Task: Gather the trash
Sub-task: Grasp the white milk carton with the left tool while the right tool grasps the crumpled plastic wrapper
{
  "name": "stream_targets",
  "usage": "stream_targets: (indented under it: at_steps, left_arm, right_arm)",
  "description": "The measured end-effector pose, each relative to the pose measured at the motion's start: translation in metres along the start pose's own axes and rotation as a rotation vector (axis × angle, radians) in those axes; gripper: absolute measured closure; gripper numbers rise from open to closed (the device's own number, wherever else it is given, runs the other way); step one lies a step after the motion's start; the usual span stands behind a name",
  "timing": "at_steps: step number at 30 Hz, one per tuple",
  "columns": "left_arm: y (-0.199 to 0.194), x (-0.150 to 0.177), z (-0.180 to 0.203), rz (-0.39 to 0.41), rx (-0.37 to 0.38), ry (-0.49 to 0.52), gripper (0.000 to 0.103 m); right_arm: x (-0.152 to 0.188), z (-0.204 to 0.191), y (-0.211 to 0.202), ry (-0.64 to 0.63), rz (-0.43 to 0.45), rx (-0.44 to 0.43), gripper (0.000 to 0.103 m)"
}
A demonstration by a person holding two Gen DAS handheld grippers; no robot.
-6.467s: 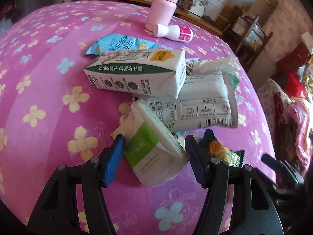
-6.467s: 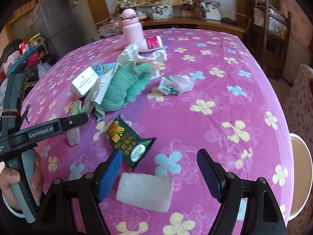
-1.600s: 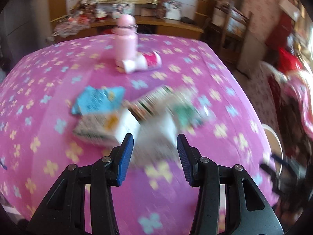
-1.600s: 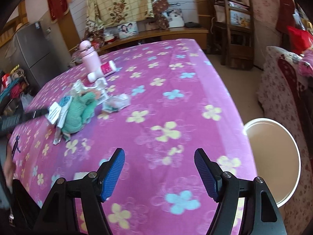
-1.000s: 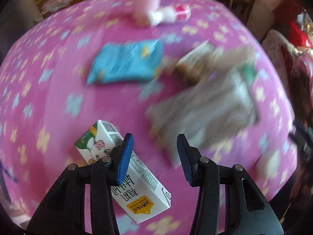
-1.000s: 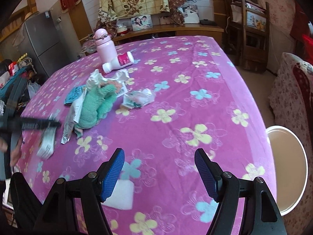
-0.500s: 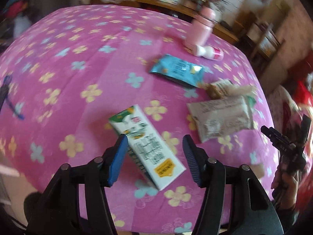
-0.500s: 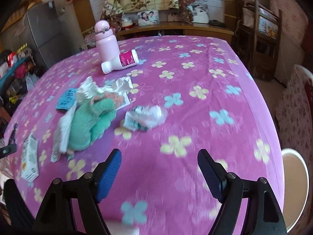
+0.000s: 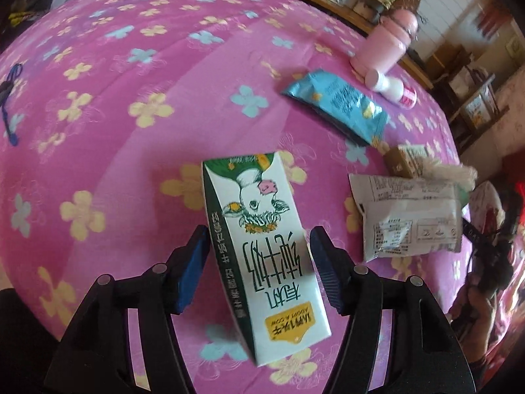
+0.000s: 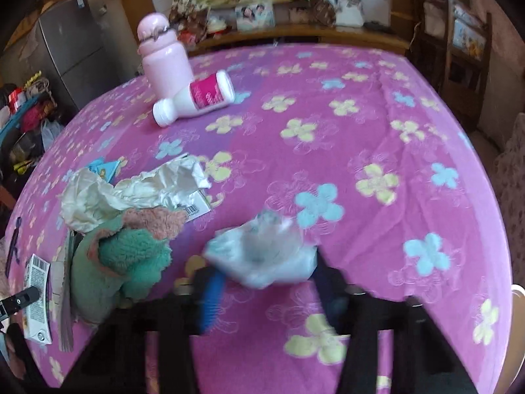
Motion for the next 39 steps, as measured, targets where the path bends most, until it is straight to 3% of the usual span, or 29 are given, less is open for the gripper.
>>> stream_targets:
  at_steps: [3,6,12,13,14,16,21,22,24,25,33,39]
  left_arm:
    - [0.002,0.005,0.010,0.011,-0.011,0.079,0.043]
    - [0.004,0.012,0.015,-0.040,0.055,0.106,0.044]
    - [-0.016,0.024,0.030,0.008,0.073,0.192,0.044]
    - [-0.016,0.026,0.032,0.007,0.075,0.196,0.044]
    - [-0.017,0.027,0.034,0.007,0.077,0.201,0.044]
    - [-0.020,0.028,0.034,0.004,0.082,0.207,0.044]
    - [-0.018,0.030,0.036,-0.016,0.082,0.218,0.044]
    - [-0.018,0.032,0.036,-0.019,0.079,0.220,0.044]
    - [-0.015,0.034,0.037,-0.028,0.075,0.223,0.044]
    - [-0.013,0.035,0.037,-0.033,0.074,0.223,0.044]
    - [0.003,0.048,0.044,-0.052,0.026,0.265,0.043]
    - [-0.004,0.064,0.051,-0.055,0.036,0.317,0.045]
  right_arm:
    - [0.012,0.003,-0.010,0.015,0.011,-0.026,0.085]
    - [0.029,0.006,-0.034,0.016,0.054,-0.021,0.087]
    - [0.047,0.008,-0.064,0.003,0.058,-0.015,0.086]
    - [0.046,0.009,-0.065,0.001,0.052,0.013,0.071]
    - [0.044,0.011,-0.066,0.002,0.052,0.035,0.042]
    - [0.040,0.012,-0.068,0.000,0.092,0.049,0.021]
    - [0.013,0.014,-0.044,-0.033,0.062,0.087,0.021]
    - [0.007,0.015,-0.031,-0.039,0.039,0.084,0.021]
    - [0.003,0.017,-0.014,-0.051,0.001,0.086,0.042]
    - [0.004,0.019,-0.007,-0.046,-0.021,0.077,0.075]
    - [0.042,0.024,-0.064,-0.002,0.079,0.045,0.079]
    - [0.086,0.025,-0.117,0.024,0.130,0.034,0.079]
Point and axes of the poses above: each gripper's, at about its wrist camera, not at the fingertips, and y roughly the way its jaws point, z to its right, x to its underside, the point moved 1 cm from there along y, roughly the way its jaws point, and after that the axes turned 13 degrees about -y, right-handed, at the moved point
